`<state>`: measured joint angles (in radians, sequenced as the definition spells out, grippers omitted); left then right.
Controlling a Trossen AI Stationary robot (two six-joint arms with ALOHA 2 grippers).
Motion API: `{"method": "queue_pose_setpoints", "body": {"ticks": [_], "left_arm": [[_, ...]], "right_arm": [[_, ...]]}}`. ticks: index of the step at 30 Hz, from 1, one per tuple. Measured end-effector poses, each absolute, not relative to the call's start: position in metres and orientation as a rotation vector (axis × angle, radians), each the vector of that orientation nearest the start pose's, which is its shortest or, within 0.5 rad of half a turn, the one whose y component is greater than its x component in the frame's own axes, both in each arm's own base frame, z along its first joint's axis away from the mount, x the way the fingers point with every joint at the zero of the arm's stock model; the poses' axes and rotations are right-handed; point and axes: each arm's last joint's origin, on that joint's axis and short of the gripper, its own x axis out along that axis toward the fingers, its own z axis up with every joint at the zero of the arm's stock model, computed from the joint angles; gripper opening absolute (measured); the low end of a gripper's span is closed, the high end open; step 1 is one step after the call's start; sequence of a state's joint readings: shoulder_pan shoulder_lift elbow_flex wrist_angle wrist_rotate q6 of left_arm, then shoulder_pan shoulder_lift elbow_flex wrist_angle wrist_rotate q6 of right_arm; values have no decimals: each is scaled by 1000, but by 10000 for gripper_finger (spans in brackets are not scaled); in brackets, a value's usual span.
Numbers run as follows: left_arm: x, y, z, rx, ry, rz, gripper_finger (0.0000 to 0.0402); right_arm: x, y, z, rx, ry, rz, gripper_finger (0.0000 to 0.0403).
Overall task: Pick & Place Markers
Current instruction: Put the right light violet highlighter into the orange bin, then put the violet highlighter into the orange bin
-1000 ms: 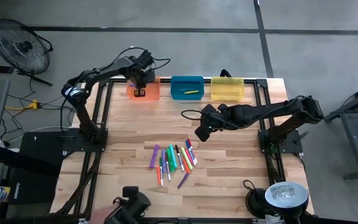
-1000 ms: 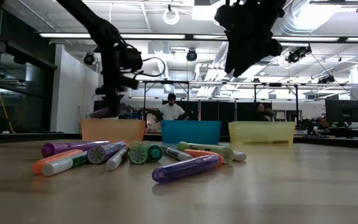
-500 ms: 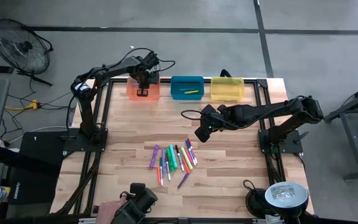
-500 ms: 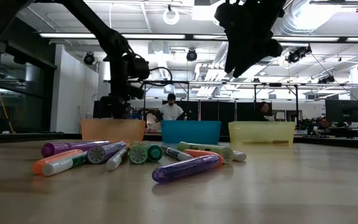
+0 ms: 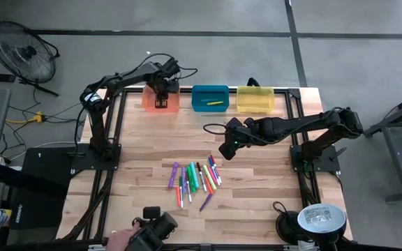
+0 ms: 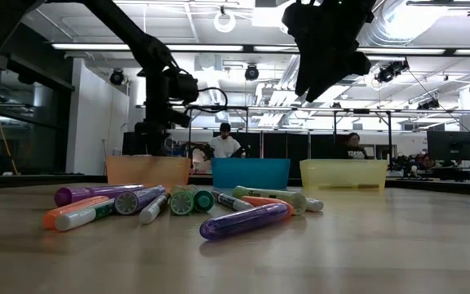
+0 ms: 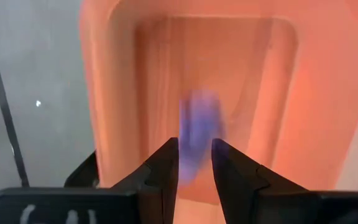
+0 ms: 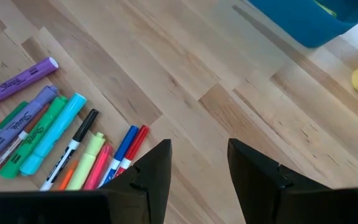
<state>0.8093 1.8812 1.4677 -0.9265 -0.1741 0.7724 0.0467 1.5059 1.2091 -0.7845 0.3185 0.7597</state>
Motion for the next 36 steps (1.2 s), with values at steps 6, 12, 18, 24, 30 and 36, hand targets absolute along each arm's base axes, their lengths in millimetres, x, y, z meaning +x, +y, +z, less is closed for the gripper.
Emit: {"method": "queue_pose_setpoints", "body": {"ticks": [6,12,18,24,30,36], "left_arm": [[256,276,236,152,1486,314,94],[260,274,267,39,1433,360,103],[263,266,313,-188,1228,256,94],[244,237,368,-194,1042,144,70],[208,197,410,-166,946,163,48],[175,149,414,-176,893,148,32]], "right_arm": [[300,5,269,487,909,-626,145],[300,5,269,496,914,-616,146],[300,6,269,569,897,-647,146],[300,6,269,622,891,-657,145],[300,6,269,628,889,-659,145],[300,6,269,649,882,-665,146]]}}
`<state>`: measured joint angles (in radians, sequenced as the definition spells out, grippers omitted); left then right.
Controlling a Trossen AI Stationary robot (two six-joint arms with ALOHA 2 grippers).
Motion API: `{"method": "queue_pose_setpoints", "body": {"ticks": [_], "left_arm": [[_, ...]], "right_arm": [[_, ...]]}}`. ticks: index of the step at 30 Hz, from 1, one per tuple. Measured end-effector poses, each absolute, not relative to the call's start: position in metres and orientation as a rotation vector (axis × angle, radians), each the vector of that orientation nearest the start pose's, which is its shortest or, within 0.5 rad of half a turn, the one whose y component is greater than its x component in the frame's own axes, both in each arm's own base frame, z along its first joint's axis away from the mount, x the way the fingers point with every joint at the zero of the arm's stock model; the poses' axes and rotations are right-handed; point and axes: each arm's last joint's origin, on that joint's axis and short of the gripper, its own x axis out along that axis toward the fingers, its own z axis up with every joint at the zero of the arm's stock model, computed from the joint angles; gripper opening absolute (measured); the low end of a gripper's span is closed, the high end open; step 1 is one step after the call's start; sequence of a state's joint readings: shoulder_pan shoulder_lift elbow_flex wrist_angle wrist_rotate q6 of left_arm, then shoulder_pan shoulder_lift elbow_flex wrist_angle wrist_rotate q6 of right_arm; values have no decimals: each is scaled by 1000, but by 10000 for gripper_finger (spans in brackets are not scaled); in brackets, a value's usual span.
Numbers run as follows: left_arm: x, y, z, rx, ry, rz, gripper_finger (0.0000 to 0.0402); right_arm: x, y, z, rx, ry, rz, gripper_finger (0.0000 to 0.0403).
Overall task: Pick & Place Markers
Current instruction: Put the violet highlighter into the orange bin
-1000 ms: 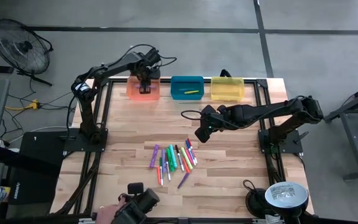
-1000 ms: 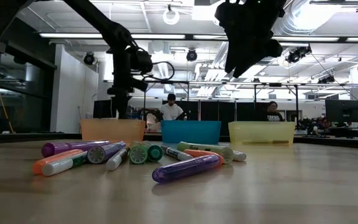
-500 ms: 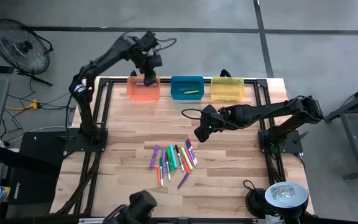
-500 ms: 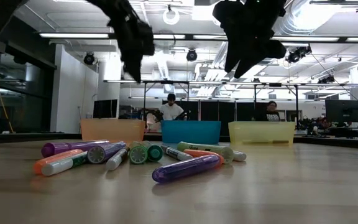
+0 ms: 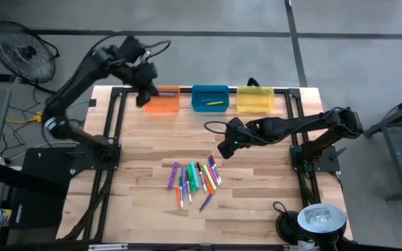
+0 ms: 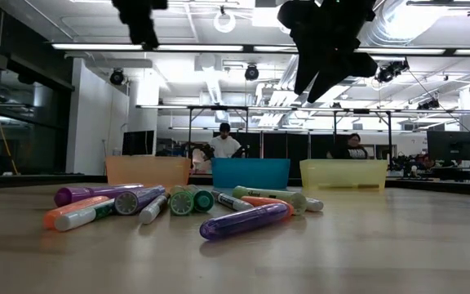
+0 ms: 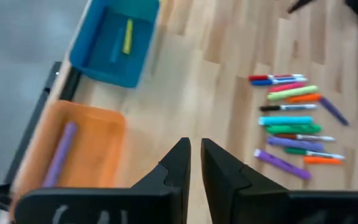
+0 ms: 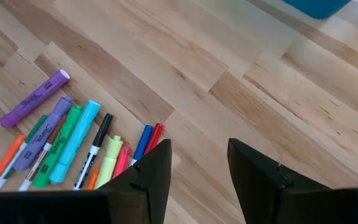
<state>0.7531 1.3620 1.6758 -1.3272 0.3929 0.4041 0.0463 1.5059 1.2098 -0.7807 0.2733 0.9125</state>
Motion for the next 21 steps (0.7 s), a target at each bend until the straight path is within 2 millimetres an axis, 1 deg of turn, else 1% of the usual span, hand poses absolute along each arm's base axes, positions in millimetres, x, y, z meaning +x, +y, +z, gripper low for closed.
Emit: {"method": "queue_pose_setpoints", "body": {"ticks": [4,7,9,14,17,21], "left_arm": [[157,117,395,-240,861,152,26],[145,92,375,-315,835,140,25],[141,78,359,-377,834,140,25],[140,50,324,-509,825,145,25],[143,35,306,-476,836,68,25],[155,17,283,-404,856,-62,25]], "right_arm": [[300,6,269,651,881,-667,145],[300,6,269,650,880,-670,146],[300,6,269,650,879,-670,146],[300,6,269,647,876,-674,146],[300,6,269,631,877,-672,146],[300,6,269,604,885,-658,146]]}}
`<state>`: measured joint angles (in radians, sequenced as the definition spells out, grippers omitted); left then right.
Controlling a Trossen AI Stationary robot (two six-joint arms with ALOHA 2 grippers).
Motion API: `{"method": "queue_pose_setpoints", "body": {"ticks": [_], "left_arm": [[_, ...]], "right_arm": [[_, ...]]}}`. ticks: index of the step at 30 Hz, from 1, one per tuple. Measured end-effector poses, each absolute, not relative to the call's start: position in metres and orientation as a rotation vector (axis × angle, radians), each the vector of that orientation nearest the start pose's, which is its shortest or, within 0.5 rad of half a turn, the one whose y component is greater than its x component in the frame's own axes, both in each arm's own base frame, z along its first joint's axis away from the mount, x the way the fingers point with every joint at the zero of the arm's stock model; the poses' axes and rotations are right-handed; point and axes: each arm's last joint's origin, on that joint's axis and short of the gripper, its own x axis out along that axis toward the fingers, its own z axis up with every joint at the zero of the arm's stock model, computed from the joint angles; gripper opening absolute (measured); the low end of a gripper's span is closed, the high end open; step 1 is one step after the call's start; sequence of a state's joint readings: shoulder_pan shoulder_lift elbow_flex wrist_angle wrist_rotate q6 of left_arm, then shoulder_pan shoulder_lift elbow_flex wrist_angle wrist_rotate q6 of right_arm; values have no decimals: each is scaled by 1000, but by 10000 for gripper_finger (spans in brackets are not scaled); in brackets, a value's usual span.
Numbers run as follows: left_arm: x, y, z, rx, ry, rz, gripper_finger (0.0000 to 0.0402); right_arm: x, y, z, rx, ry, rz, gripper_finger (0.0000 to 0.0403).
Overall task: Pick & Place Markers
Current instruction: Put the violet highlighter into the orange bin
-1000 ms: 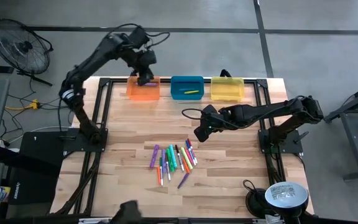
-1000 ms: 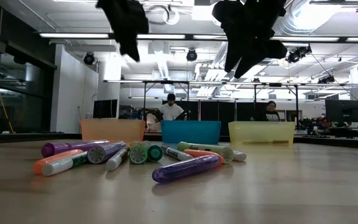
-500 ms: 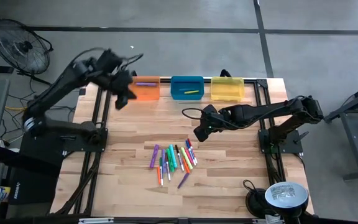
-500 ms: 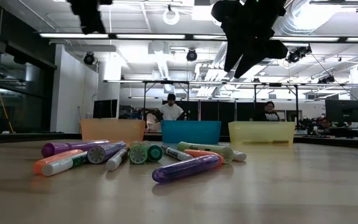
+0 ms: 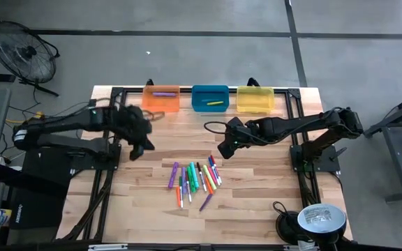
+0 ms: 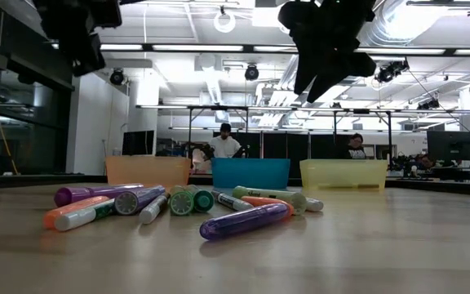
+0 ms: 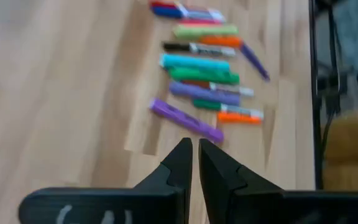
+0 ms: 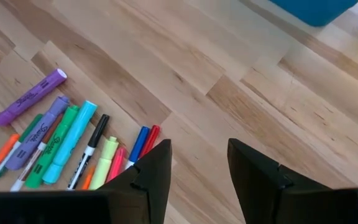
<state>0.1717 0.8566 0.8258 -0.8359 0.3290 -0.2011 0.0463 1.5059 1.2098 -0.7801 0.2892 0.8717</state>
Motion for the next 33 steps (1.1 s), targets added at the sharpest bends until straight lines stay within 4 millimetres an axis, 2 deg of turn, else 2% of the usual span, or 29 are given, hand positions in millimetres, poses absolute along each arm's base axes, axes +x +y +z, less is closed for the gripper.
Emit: {"method": "queue_pose_setpoints", "body": {"ticks": [4,8,12,15,17,21,29,33], "left_arm": [[172,2,264,-277,836,-195,25],[191,-8,252,-244,857,-203,25],[208,-12,236,-397,931,-100,25],[218,-12,220,-605,1022,81,29],[224,-12,210,-686,1061,139,39],[233,-14,198,-778,1107,184,82],[240,-14,186,-900,1137,285,209],[241,-14,186,-948,1117,316,234]], "right_arm": [[300,6,269,583,892,-647,146],[300,6,269,573,896,-641,145],[300,6,269,572,897,-641,146],[300,6,269,566,899,-638,145],[300,6,268,565,899,-637,146],[300,6,268,559,901,-634,146],[300,6,268,520,917,-616,146],[300,6,268,515,918,-613,145]]}}
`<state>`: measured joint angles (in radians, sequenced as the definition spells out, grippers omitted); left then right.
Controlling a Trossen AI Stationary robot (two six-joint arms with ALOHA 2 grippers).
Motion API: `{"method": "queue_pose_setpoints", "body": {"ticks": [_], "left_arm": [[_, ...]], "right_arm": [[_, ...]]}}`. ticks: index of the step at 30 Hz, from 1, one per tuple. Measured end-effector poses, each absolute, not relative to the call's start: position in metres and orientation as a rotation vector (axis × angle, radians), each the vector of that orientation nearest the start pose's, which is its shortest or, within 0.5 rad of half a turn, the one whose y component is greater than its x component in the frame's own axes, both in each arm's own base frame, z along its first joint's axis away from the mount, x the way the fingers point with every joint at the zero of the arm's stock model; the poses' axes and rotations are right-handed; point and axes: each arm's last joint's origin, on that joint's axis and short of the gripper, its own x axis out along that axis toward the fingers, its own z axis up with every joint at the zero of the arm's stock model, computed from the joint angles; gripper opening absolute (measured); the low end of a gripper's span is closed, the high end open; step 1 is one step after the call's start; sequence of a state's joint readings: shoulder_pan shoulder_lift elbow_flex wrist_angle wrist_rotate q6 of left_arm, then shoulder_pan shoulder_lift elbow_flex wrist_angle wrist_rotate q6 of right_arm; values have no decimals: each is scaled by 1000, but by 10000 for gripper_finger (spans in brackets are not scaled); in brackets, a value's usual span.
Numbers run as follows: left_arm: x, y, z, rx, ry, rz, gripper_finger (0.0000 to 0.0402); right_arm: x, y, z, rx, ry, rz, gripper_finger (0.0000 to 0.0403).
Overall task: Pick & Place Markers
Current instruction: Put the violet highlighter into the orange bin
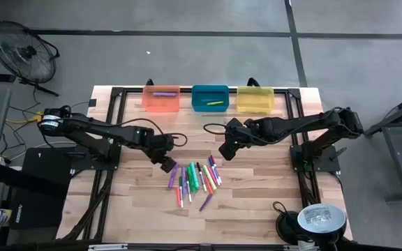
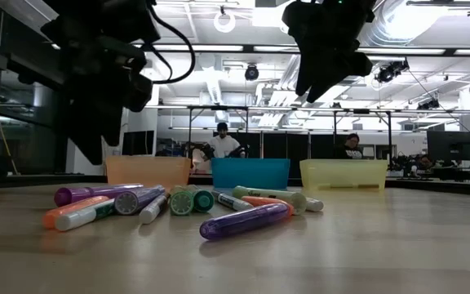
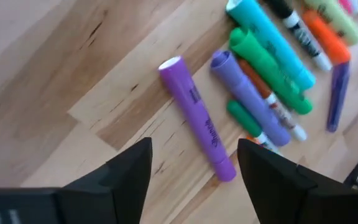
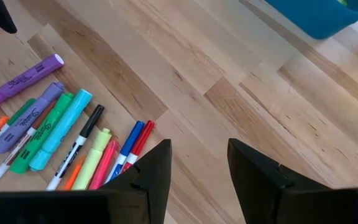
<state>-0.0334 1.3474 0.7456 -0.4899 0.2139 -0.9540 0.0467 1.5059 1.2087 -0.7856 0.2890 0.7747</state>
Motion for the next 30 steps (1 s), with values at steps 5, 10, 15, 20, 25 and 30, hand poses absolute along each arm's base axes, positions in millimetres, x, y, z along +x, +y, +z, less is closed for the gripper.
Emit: {"method": "queue_pose_setpoints", "body": {"ticks": [5,10,15,20,25,30], "left_arm": [[243,-13,187,-994,1073,401,236],[243,-13,187,-1017,1048,459,237],[247,-25,192,-995,1038,503,237],[251,-36,196,-968,1069,597,237],[261,-43,192,-962,1113,626,237],[273,-47,186,-954,1153,663,237]], "right_arm": [[300,6,268,500,923,-605,146],[300,6,268,499,923,-604,146],[300,6,268,492,925,-601,145],[299,6,268,483,929,-596,147],[299,6,268,480,932,-592,145],[299,6,268,468,939,-580,147]]}}
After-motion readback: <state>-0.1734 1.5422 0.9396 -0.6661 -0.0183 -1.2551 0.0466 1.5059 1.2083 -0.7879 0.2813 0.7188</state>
